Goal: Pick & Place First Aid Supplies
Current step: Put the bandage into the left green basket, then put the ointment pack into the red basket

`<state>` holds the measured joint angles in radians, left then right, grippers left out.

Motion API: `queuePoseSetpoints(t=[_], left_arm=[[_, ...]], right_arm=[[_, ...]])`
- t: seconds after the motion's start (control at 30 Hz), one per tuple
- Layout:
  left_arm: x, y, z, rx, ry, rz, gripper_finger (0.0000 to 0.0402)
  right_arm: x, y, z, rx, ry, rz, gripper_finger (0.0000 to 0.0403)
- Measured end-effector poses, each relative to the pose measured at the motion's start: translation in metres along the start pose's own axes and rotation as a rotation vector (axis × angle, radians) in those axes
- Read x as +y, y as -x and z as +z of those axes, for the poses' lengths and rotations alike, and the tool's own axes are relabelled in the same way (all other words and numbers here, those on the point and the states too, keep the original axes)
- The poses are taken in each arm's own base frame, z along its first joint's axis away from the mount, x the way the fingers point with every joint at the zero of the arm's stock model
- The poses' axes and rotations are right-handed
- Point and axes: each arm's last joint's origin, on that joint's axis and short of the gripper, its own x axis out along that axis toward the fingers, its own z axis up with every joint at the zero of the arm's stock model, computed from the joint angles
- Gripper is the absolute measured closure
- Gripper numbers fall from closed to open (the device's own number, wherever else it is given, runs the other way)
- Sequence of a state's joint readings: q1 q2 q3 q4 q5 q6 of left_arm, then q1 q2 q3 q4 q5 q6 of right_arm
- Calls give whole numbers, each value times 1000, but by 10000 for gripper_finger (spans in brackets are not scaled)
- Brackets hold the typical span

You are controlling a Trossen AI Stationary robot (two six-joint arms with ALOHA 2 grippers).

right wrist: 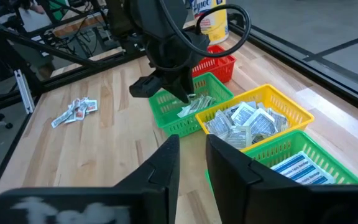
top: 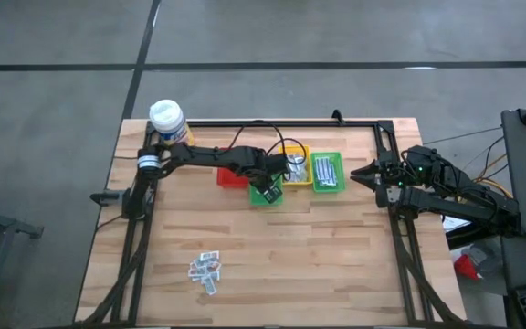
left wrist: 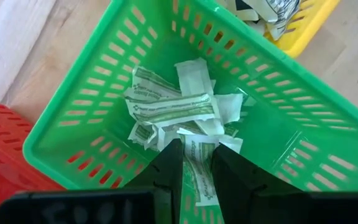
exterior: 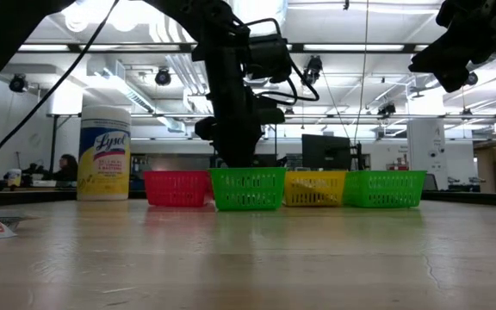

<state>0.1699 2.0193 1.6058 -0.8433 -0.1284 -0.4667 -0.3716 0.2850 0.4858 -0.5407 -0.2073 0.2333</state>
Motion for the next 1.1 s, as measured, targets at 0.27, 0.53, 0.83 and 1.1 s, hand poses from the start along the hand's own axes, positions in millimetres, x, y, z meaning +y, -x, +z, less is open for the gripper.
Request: queuePoseSetpoints(t=[0.27, 0.53, 0.83, 1.1], left_arm=[[0, 0, 0, 0, -1, 0, 258], [1, 17, -1, 12, 6, -67, 204], [6, 70, -21, 132, 149, -157, 202], [1, 113, -54, 216, 216, -118, 202]], right_arm=[[0, 0, 0, 0, 0, 0, 332], [0, 0, 0, 0, 0, 0, 320], [0, 0, 0, 0, 0, 0, 318], [0, 0, 0, 1, 0, 0, 333]])
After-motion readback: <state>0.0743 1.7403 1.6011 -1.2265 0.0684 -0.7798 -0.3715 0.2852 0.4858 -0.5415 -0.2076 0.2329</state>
